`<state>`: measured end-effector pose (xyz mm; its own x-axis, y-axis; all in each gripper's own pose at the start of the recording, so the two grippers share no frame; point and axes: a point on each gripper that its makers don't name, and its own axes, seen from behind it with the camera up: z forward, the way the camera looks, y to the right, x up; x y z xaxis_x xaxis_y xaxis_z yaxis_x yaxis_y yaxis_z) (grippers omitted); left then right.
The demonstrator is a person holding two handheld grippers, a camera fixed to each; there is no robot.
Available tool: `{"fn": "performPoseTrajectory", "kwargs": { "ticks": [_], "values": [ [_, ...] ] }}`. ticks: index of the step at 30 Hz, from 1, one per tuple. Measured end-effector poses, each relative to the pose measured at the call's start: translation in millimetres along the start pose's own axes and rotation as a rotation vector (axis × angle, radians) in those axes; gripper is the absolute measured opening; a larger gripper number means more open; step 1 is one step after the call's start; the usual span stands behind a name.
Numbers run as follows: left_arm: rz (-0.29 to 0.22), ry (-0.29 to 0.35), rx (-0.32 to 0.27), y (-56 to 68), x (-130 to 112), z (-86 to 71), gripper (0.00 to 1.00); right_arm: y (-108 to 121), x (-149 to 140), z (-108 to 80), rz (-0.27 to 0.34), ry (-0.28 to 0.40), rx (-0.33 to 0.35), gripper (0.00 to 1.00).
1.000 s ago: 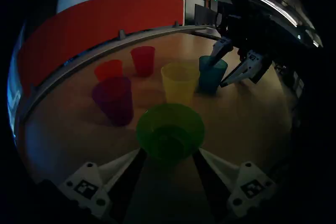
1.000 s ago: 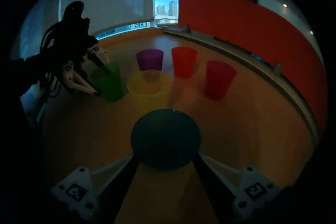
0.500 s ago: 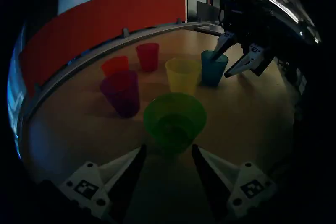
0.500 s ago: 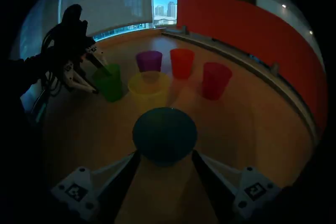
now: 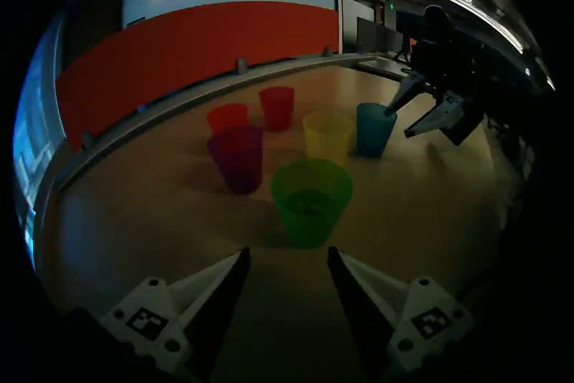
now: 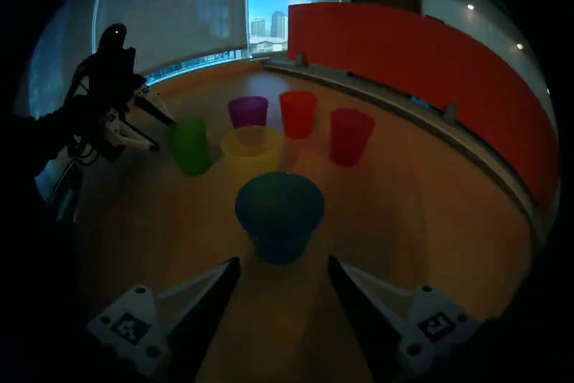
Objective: Pour water
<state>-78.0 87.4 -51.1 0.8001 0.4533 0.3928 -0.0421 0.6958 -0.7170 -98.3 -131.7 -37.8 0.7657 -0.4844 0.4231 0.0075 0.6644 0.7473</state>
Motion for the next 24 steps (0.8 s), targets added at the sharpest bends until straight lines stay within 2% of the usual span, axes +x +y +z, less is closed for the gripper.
{"fn": "performPoseTrajectory", "kwargs": {
  "ticks": [6, 15, 24],
  "values": [
    [-0.038, 0.049, 0.041, -3.3, 5, -10.5, 0.79, 1, -1, -14.4, 0.025, 0.029, -0.035, 0.94],
    [-0.132, 0.139, 0.128, -21.4, 16, -26.1, 0.79, 4, 2, -32.6, 0.070, 0.083, -0.089, 0.94],
    [-0.191, 0.268, 0.231, -38.7, 34, -46.4, 0.79, 16, 3, -49.0, 0.128, 0.148, -0.162, 0.94]
  ]
}}
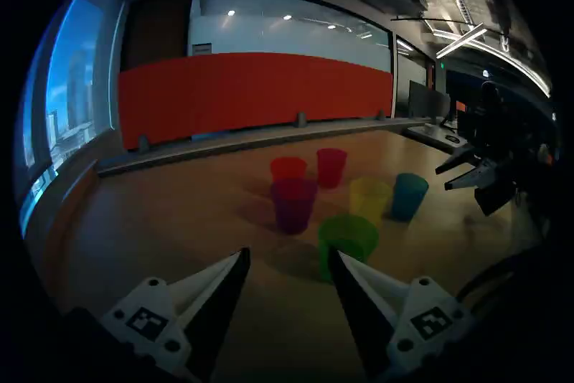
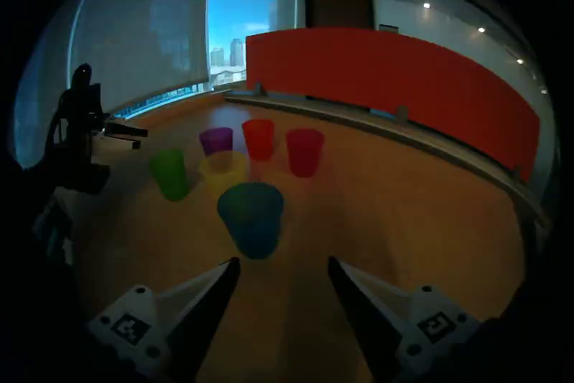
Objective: Pour water
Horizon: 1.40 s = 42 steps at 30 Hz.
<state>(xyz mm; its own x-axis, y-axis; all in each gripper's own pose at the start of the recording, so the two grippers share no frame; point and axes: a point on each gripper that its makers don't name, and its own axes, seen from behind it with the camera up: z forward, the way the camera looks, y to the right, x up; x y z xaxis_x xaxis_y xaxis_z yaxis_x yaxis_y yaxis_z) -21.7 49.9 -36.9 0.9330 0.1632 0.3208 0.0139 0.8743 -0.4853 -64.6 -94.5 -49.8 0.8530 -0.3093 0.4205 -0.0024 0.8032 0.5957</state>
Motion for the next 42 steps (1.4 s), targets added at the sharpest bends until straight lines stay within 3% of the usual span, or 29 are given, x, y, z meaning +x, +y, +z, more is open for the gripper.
{"fn": "performPoseTrajectory", "kwargs": {
  "ticks": [15, 27, 36, 42],
  "values": [
    [-0.110, 0.202, 0.180, -31.1, 42, -16.8, 0.79, 36, 22, -29.5, 0.050, 0.148, -0.226, 0.94],
    [-0.104, 0.284, 0.310, -49.3, 62, -25.8, 0.79, 62, 40, -48.2, 0.100, 0.265, -0.396, 0.95],
    [-0.085, 0.313, 0.356, -50.7, 68, -23.6, 0.79, 78, 62, -60.6, 0.146, 0.388, -0.481, 0.94],
    [-0.092, 0.336, 0.377, -52.0, 74, -24.2, 0.79, 97, 82, -80.0, 0.161, 0.483, -0.575, 0.94]
  ]
}}
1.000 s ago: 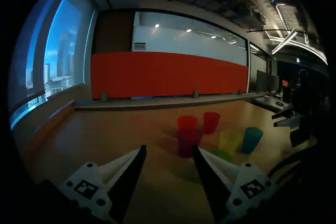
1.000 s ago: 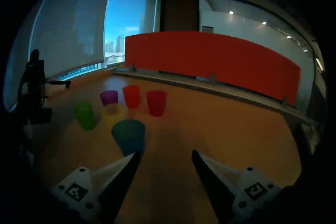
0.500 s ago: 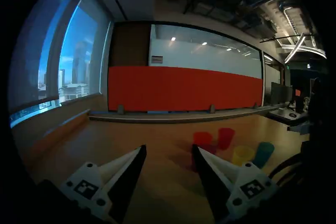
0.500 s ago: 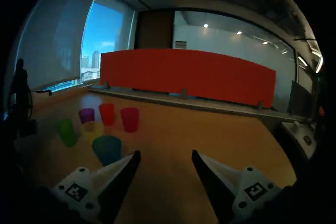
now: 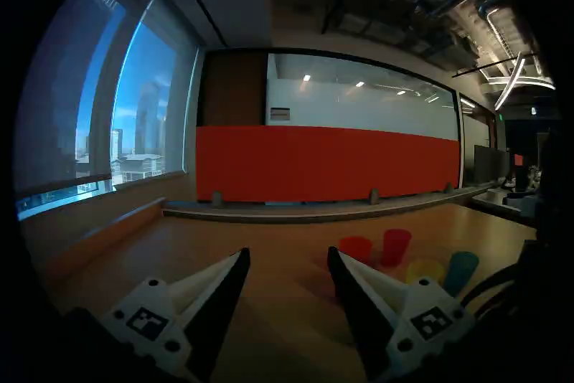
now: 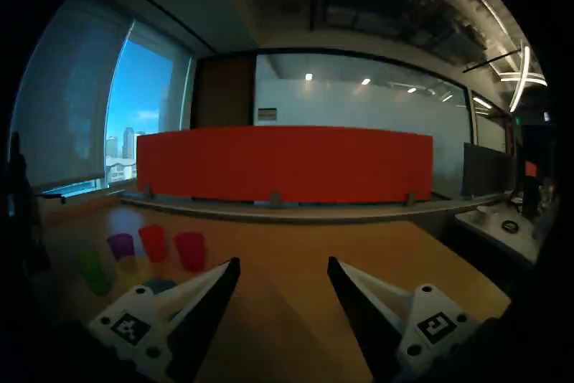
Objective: Pour water
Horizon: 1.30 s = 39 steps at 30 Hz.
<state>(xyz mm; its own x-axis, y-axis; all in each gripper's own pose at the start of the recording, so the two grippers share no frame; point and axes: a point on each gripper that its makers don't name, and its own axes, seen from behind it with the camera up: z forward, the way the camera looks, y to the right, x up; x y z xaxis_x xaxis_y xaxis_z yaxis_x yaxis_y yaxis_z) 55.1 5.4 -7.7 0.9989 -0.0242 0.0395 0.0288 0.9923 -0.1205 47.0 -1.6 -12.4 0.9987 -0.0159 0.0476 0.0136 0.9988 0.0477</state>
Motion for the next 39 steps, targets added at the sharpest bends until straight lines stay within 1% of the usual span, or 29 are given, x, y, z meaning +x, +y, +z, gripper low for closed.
{"fn": "performPoseTrajectory", "kwargs": {
  "ticks": [3, 6, 9, 15, 21, 27, 30, 36, 39],
  "values": [
    [-0.004, 0.011, 0.003, -0.2, 4, -0.5, 0.79, 10, 16, 0.7, -0.001, 0.053, -0.042, 0.94],
    [0.007, 0.019, 0.011, -1.6, 8, 0.1, 0.79, 18, 32, -0.1, 0.000, 0.102, -0.077, 0.94],
    [0.018, 0.025, 0.016, -1.5, 11, 0.6, 0.79, 24, 42, -1.4, 0.006, 0.139, -0.102, 0.94],
    [0.016, 0.028, 0.024, -2.6, 13, 1.4, 0.79, 24, 50, -2.8, 0.011, 0.171, -0.108, 0.94],
    [0.025, 0.025, 0.037, -4.3, 13, 1.2, 0.79, 24, 51, -3.5, 0.009, 0.181, -0.117, 0.94],
    [0.024, 0.043, 0.045, -2.5, 19, -1.0, 0.79, 22, 44, -2.9, 0.019, 0.168, -0.109, 0.94],
    [0.028, 0.055, 0.051, -1.7, 23, -2.1, 0.79, 24, 41, -2.6, 0.026, 0.161, -0.119, 0.94],
    [0.046, 0.071, 0.081, -3.9, 26, -4.3, 0.79, 20, 36, -3.0, 0.032, 0.140, -0.106, 0.94],
    [0.044, 0.081, 0.098, -5.9, 26, -6.0, 0.79, 19, 36, -3.3, 0.026, 0.129, -0.112, 0.95]
  ]
}}
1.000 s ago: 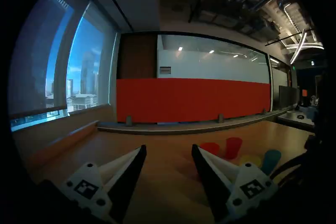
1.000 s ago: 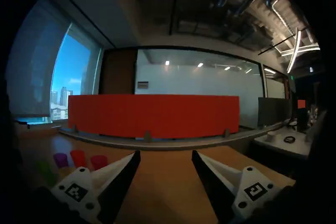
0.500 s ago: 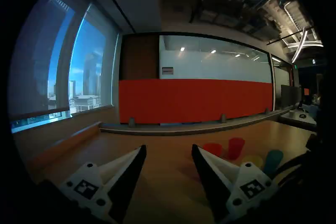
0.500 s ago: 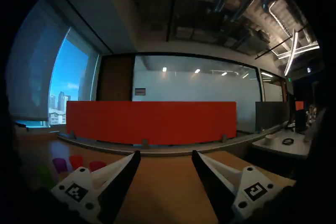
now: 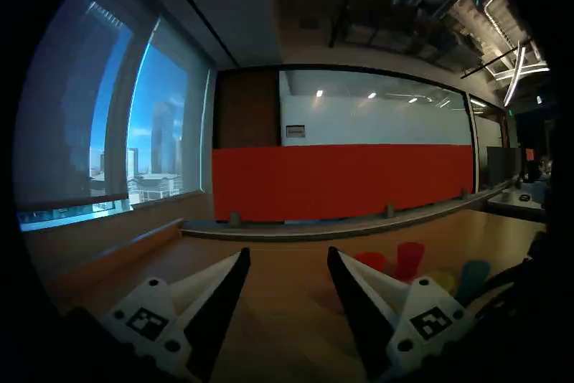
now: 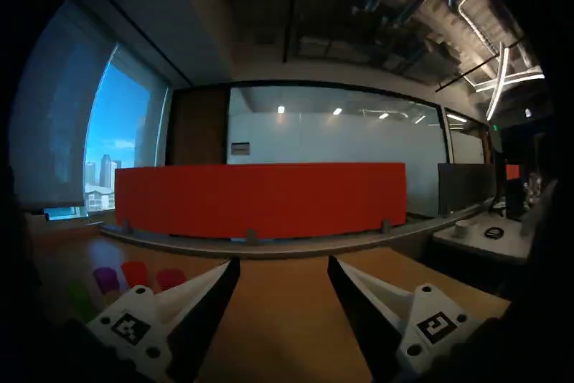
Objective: Pour water
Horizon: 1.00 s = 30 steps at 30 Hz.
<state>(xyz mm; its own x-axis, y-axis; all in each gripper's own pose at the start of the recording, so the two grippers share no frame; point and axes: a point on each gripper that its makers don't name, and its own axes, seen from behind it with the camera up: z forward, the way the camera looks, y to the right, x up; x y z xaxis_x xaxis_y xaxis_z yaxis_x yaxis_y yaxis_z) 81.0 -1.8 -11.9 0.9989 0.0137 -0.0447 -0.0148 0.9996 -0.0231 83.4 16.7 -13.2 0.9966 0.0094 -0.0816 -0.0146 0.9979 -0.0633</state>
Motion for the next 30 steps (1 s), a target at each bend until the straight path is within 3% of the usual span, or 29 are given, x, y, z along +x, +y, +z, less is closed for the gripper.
{"fn": "performPoseTrajectory", "kwargs": {
  "ticks": [9, 21, 30],
  "values": [
    [-0.034, -0.001, 0.022, -3.7, -20, -3.6, 0.79, -9, -2, -5.1, -0.034, -0.013, -0.013, 0.94],
    [-0.031, -0.007, 0.037, -6.6, -46, -6.2, 0.79, -8, -3, -6.4, -0.034, -0.027, -0.042, 0.94],
    [-0.022, -0.015, 0.029, -0.4, -60, 0.1, 0.79, -1, -4, -7.9, -0.048, -0.032, -0.058, 0.94]
  ]
}}
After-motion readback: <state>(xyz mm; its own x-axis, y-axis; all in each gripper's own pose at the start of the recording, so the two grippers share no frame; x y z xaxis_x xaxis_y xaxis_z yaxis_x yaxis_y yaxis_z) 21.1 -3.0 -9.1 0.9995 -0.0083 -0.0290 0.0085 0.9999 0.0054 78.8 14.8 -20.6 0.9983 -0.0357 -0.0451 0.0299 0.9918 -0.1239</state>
